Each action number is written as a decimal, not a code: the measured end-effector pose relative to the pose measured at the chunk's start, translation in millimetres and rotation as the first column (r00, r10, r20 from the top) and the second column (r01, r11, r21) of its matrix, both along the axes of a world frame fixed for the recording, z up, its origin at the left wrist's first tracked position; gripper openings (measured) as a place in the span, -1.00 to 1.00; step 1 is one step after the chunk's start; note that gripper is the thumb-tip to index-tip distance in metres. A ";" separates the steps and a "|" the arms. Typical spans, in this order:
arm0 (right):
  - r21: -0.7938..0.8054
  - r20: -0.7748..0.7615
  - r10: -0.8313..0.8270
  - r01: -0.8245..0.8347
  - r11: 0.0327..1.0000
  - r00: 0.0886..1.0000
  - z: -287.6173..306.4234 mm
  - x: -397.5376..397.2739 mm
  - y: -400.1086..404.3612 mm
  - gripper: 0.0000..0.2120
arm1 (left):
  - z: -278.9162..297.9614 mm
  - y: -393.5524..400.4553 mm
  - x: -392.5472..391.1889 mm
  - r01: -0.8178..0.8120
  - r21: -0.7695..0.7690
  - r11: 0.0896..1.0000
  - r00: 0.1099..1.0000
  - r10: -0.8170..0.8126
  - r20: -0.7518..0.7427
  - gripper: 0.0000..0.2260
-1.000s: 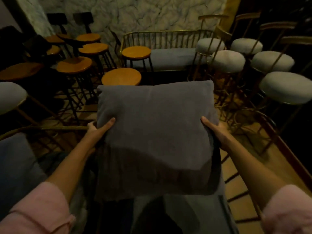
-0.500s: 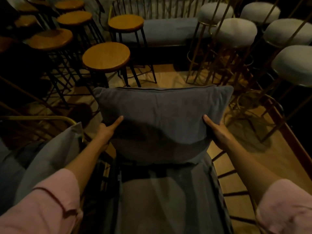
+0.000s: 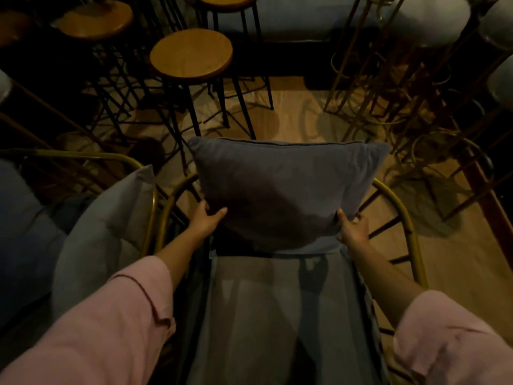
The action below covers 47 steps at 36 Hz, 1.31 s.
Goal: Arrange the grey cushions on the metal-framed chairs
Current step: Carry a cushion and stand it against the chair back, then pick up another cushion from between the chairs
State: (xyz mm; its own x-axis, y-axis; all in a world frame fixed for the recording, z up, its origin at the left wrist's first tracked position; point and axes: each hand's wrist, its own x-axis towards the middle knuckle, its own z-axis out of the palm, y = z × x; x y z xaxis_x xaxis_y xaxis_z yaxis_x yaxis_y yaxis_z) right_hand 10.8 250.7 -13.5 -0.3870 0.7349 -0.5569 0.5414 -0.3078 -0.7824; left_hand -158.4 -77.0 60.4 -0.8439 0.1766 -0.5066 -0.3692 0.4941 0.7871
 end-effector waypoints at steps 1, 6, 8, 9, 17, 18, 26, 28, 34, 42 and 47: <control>-0.011 0.044 0.006 -0.006 1.000 0.999 -5.8 2.6 -2.6 -0.15 | 4.3 -5.1 5.0 -0.007 0.005 1.000 1.000 0.007 -0.007 -0.46; -0.268 0.170 0.183 -0.133 0.954 0.968 70.0 -3.5 -80.6 -0.84 | 31.1 -50.4 26.2 -0.185 0.034 0.982 0.978 0.187 -0.096 -0.50; -0.342 0.149 0.305 -0.241 0.908 0.941 80.0 -18.8 -106.6 -0.76 | 47.3 -84.2 29.8 -0.211 0.037 0.977 0.965 0.214 -0.152 -0.54; -0.351 0.124 0.353 -0.292 0.890 0.927 85.9 -28.5 -119.2 -0.69 | 56.7 -104.5 31.1 -0.217 0.030 0.976 0.960 0.219 -0.177 -0.55; -0.287 -0.008 0.605 -0.582 0.761 0.796 132.1 -112.4 -238.2 -0.58 | 95.5 -291.0 44.2 -0.421 -0.147 0.895 0.892 0.380 -0.245 -0.57; -0.288 -0.021 0.630 -0.608 0.740 0.776 134.1 -121.0 -255.4 -0.61 | 95.4 -309.5 49.6 -0.466 -0.160 0.870 0.873 0.424 -0.240 -0.57; -0.341 -0.046 0.742 -0.709 0.618 0.669 136.7 -153.8 -386.7 -0.84 | 60.4 -427.0 79.2 -0.620 -0.193 0.761 0.785 0.599 -0.161 -0.62; -0.338 -0.051 0.752 -0.719 0.607 0.658 136.0 -155.5 -417.2 -0.84 | 46.0 -447.5 75.1 -0.632 -0.179 0.754 0.774 0.623 -0.110 -0.61; -0.071 0.042 0.643 -0.639 0.766 0.765 104.6 -161.8 -495.2 -0.22 | 3.1 -482.4 37.5 -0.596 -0.140 0.791 0.795 0.605 0.038 -0.61; 0.302 0.263 0.493 -0.556 0.775 0.830 88.2 -149.6 -567.6 -0.08 | -54.5 -505.0 -30.1 -0.425 -0.155 0.892 0.875 0.449 0.179 -0.57; 0.445 0.330 0.410 -0.523 0.727 0.850 70.6 -153.2 -573.3 -0.10 | -95.3 -503.5 -61.1 -0.377 -0.157 0.913 0.874 0.407 0.266 -0.55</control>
